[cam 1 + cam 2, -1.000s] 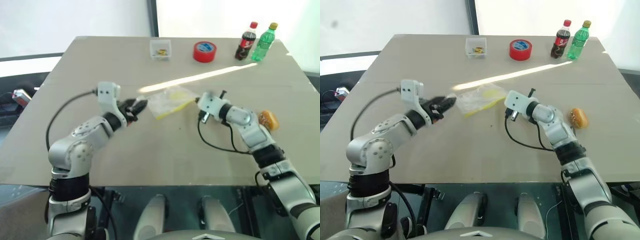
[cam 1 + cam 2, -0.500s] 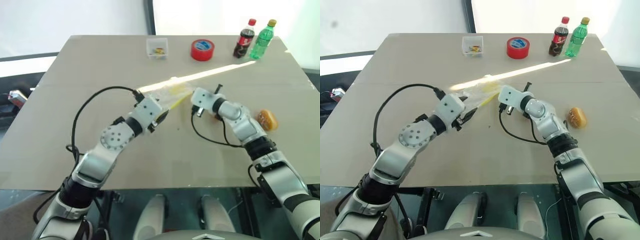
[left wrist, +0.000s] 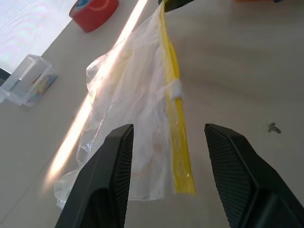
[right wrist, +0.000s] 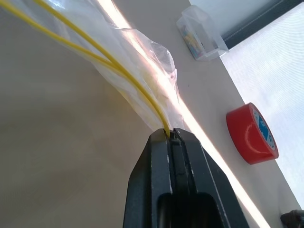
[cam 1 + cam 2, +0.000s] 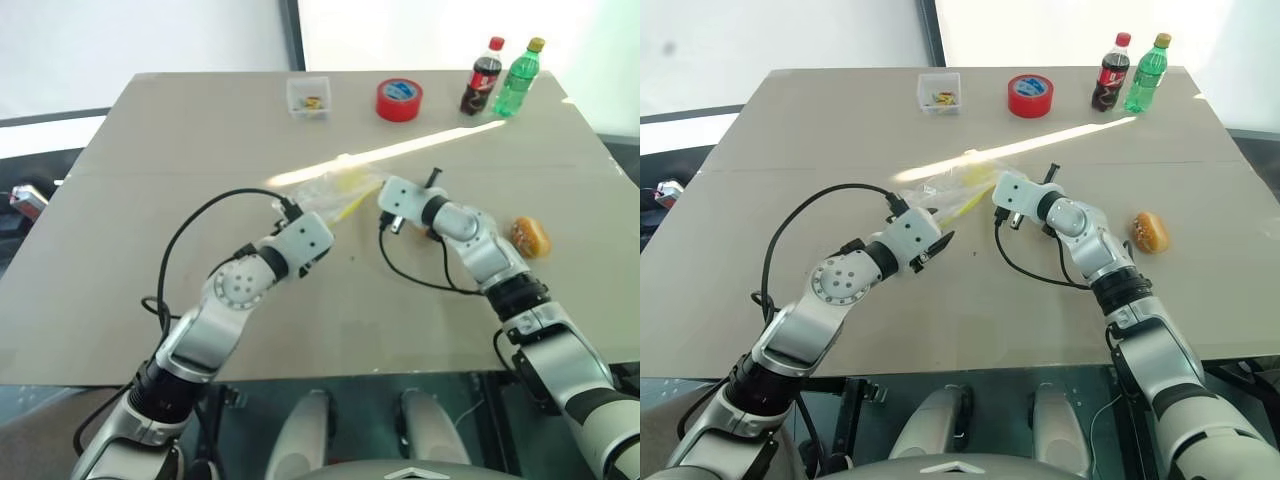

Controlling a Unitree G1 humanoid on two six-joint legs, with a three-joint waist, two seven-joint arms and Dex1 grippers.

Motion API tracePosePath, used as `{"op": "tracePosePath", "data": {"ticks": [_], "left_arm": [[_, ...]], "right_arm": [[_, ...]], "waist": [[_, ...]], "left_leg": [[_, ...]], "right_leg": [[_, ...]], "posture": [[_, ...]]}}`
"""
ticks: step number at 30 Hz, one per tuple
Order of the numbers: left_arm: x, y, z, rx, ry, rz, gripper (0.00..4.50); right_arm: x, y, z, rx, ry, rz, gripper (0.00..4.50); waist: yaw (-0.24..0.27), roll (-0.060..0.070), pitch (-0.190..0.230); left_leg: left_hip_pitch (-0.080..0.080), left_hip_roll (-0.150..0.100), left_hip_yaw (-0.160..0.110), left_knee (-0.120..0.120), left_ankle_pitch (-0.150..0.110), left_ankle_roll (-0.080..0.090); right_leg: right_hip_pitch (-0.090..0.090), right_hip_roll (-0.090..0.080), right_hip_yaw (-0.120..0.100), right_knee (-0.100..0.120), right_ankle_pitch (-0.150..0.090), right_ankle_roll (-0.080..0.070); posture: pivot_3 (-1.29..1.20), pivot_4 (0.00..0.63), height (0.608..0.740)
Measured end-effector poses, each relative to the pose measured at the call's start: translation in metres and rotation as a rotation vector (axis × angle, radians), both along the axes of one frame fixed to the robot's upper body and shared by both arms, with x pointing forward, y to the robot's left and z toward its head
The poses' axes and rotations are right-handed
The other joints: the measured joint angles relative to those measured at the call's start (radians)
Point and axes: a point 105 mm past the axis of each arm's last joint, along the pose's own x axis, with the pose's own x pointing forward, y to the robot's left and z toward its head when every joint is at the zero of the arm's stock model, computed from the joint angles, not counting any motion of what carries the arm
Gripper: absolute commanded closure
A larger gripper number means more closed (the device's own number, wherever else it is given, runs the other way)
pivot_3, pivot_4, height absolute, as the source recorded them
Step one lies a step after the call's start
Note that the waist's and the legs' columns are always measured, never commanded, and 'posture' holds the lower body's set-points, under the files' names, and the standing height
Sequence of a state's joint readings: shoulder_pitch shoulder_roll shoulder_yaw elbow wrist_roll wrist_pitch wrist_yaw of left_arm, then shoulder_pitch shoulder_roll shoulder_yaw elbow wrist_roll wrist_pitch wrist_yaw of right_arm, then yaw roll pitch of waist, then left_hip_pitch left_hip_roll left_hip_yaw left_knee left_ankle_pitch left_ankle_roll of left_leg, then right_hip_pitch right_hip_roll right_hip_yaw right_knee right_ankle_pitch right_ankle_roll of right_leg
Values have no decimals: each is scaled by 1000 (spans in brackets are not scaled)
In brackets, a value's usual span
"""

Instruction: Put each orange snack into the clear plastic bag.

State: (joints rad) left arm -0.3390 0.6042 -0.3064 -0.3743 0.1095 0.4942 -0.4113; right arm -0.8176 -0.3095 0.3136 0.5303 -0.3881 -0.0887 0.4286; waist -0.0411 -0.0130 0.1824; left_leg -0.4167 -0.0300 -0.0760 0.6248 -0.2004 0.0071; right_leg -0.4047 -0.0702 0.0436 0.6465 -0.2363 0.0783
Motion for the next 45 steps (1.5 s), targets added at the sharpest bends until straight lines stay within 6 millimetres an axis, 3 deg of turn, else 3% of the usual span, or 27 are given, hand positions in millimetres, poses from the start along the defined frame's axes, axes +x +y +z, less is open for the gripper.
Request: {"op": "tracePosePath", "data": {"ticks": [1,4,7,8,14,15,16,18,19,22,25,26,31,34,45], "left_arm": [[0,0,0,2,-1,-1,1999],[0,-2,-1,0,2,-7,2719],[-1,-5,-2,-4,10,-16,4209],[-1,-4,-3,-1,11,-13,4474],[4,2,-13,24,29,15,4474],[4,2,-13,26,29,15,4500],[5,3,-14,28,28,19,4500],[6,3,-16,25,30,20,4500],[6,2,-15,21,26,16,4500],[6,1,-13,8,15,14,4500],[7,5,-10,-5,6,25,4500],[7,5,-10,-9,5,26,4500],[7,2,-8,-30,0,20,4500],[8,4,-6,-37,-7,25,4500],[4,0,-8,-40,-7,-6,4500]], "right_arm": [[0,0,0,0,0,0,4500],[0,1,0,0,-1,2,4500],[0,1,0,-1,-2,3,4500],[0,1,0,-1,-2,4,4500],[-7,4,-7,8,60,50,4500],[-8,5,-8,10,75,63,3896],[-10,6,-9,16,85,75,3648],[-15,6,-8,25,99,98,2715],[-16,3,-8,22,99,95,1980],[-19,-11,-5,29,95,66,1040],[-26,-26,-7,175,212,17,1040],[-29,-26,-7,255,269,6,1295],[-41,-12,-5,468,457,8,2958],[-47,-2,-7,548,556,11,4317],[-46,5,-8,594,603,-7,4449]], "waist": [[0,0,0],[0,0,0],[0,0,0],[0,0,0],[0,0,0],[0,0,0],[0,0,0],[0,0,0],[0,0,0],[4,0,0],[4,0,0],[0,0,0],[-1,0,0],[1,0,0],[-1,0,0]], "left_leg": [[0,0,0,0,0,0],[0,0,-1,1,0,0],[0,0,-1,1,0,0],[0,0,-1,1,0,0],[0,0,-1,2,0,0],[0,0,-1,2,0,0],[0,0,-1,3,0,0],[0,0,-2,4,0,0],[0,0,-2,4,0,0],[0,0,-2,6,0,0],[0,0,-3,8,0,0],[1,0,-3,8,0,0],[2,0,-3,9,0,1],[2,0,-3,9,0,1],[2,0,-3,10,0,0]], "right_leg": [[0,0,0,0,0,0],[0,0,0,0,0,0],[0,0,0,1,0,0],[0,0,0,1,0,0],[0,0,0,2,0,0],[0,0,0,3,0,0],[0,0,0,3,0,0],[0,0,0,4,0,0],[0,0,0,5,0,0],[0,0,0,8,0,0],[0,0,0,10,0,0],[0,0,1,11,0,0],[0,1,1,14,0,0],[0,0,1,14,0,0],[-1,0,1,14,0,0]], "posture": [[0,150,740],[0,150,740],[0,150,740],[0,150,740],[0,150,740],[0,150,740],[0,150,740],[0,150,740],[0,150,740],[0,150,740],[0,150,740],[0,150,740],[0,150,740],[0,150,740],[0,150,740]]}}
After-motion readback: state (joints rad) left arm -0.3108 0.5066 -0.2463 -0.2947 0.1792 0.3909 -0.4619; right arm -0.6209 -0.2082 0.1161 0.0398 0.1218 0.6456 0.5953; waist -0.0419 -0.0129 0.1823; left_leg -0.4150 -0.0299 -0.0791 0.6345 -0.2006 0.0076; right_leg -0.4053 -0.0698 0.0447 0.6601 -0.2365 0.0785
